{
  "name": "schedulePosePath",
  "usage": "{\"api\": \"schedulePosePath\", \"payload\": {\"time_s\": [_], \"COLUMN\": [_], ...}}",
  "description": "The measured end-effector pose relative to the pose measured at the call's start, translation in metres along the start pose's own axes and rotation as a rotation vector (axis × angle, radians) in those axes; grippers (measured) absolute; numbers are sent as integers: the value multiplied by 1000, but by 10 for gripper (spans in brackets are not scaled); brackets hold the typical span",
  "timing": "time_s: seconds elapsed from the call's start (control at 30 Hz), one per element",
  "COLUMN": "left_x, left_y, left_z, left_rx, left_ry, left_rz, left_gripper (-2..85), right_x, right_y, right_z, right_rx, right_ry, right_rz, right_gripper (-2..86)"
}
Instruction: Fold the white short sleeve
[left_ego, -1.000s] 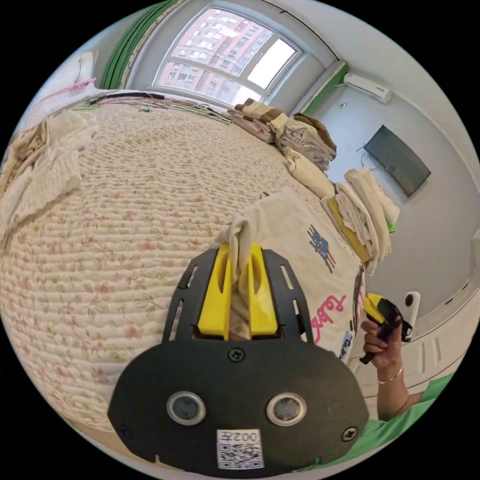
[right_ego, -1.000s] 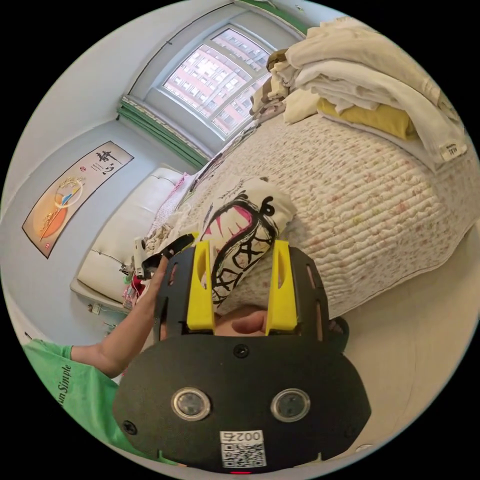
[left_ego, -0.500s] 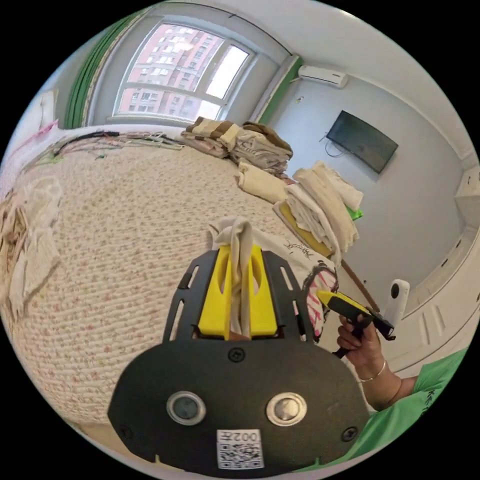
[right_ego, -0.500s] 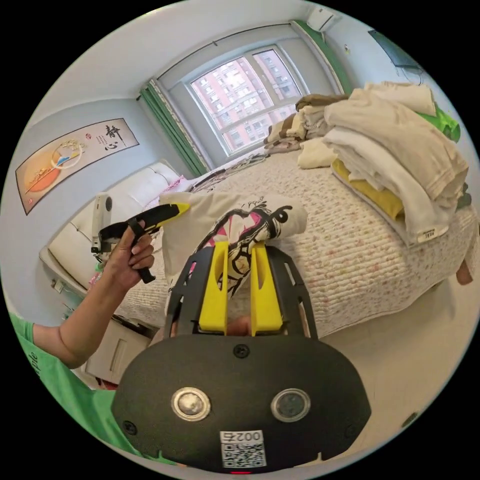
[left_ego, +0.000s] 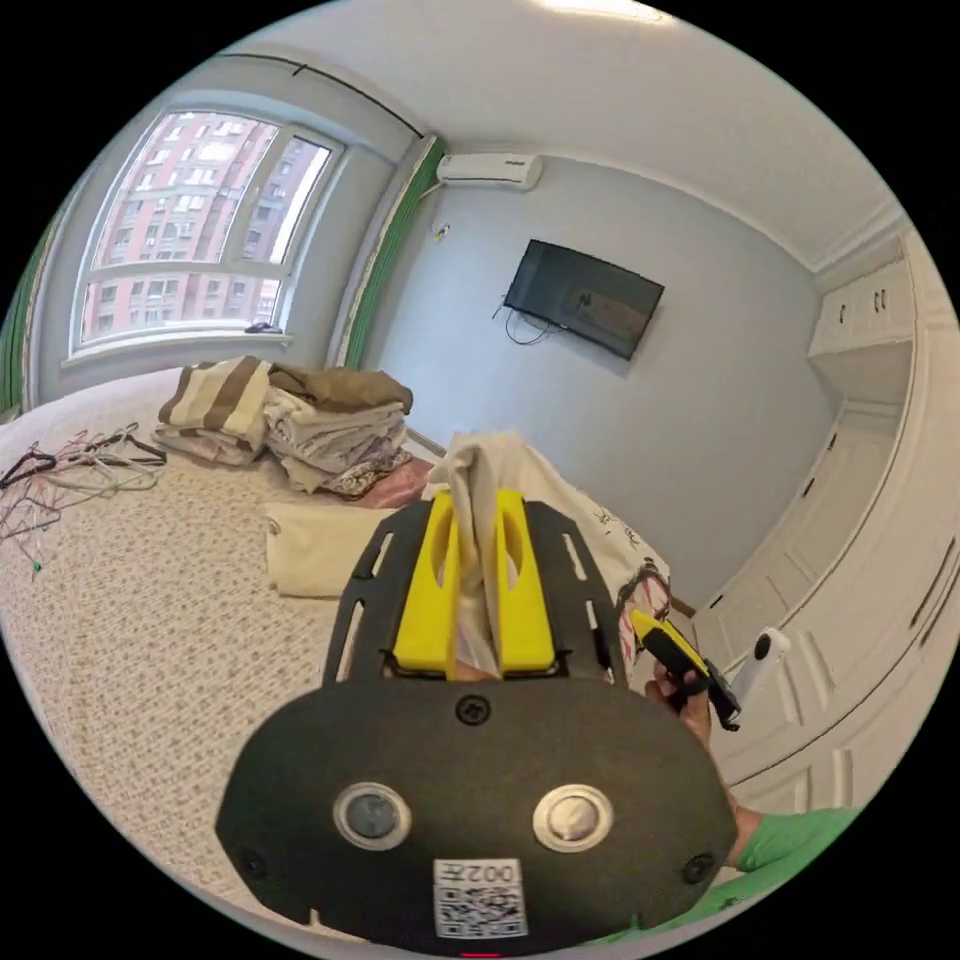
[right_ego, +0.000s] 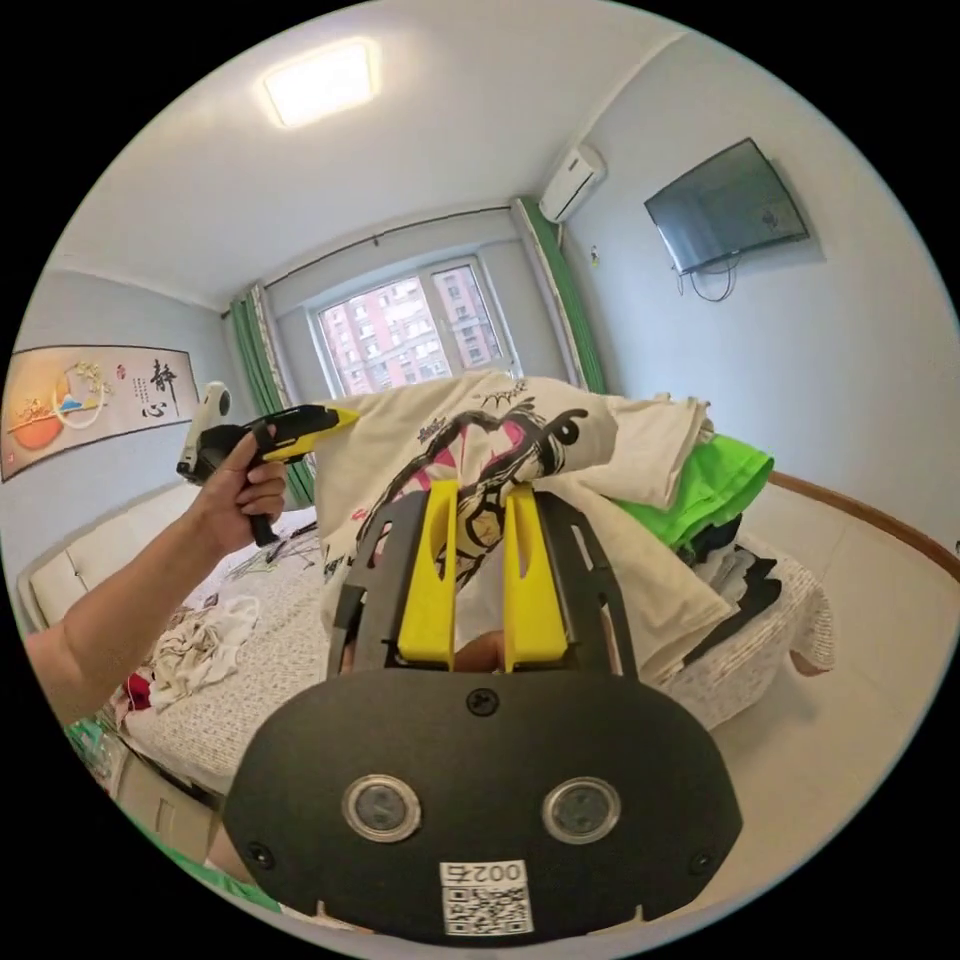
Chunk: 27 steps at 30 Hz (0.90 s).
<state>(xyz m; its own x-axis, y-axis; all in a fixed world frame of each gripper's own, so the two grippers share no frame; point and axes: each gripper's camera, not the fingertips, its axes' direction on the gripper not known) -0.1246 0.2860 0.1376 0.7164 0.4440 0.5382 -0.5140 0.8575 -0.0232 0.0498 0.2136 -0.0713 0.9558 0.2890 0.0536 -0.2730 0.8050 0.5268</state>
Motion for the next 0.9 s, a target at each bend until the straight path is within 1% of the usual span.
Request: {"api": "schedulePosePath", "payload": {"time_s": [0.03,0.07,0.1,0.13,0.2,0.27,0.33,0.4,0.47,0.53,0.57,0.6,0.63,0.67,0.73,0.77,0.8,0.87,0.9], "left_x": [-20,-31,-54,-73,-95,-110,-119,-127,-140,-154,-155,-155,-154,-154,-153,-153,-151,-148,-145], "left_y": [-3,1,16,38,69,98,143,181,224,285,300,331,361,374,420,430,448,470,482], "left_z": [16,21,24,22,16,5,-25,-55,-89,-136,-148,-171,-192,-201,-239,-250,-273,-309,-333], "left_rx": [-36,-35,-4,48,88,67,75,105,164,244,257,274,272,262,191,183,185,213,254], "left_ry": [-19,-25,4,80,200,181,100,108,147,171,156,93,12,-28,-156,-184,-233,-300,-345], "left_rz": [-102,-168,-279,-336,-315,-279,-198,-166,-194,-238,-244,-257,-268,-278,-323,-338,-360,-384,-401], "left_gripper": [27,19,4,1,3,6,0,-5,-7,-8,-9,-11,-13,-13,-11,-11,-10,-9,-9], "right_x": [25,44,50,56,52,27,-9,-52,-99,-110,-105,-98,-78,-60,-50,-49,-51,-69,-74], "right_y": [-5,-4,0,10,25,35,33,24,14,9,7,8,14,29,38,33,29,23,21], "right_z": [20,38,42,42,21,-11,-25,-25,-6,20,47,64,110,138,139,136,135,139,140], "right_rx": [-104,-213,-245,-261,-178,-30,65,110,178,213,161,103,-118,-166,-127,-125,-130,-160,-168], "right_ry": [23,80,125,192,161,156,183,220,368,484,533,541,516,492,452,425,423,475,492], "right_rz": [76,126,133,126,87,7,-81,-222,-365,-390,-380,-368,-332,-285,-276,-231,-224,-278,-297], "right_gripper": [84,91,94,93,83,64,60,58,48,27,5,2,-3,-5,-6,-7,-7,-8,-8]}}
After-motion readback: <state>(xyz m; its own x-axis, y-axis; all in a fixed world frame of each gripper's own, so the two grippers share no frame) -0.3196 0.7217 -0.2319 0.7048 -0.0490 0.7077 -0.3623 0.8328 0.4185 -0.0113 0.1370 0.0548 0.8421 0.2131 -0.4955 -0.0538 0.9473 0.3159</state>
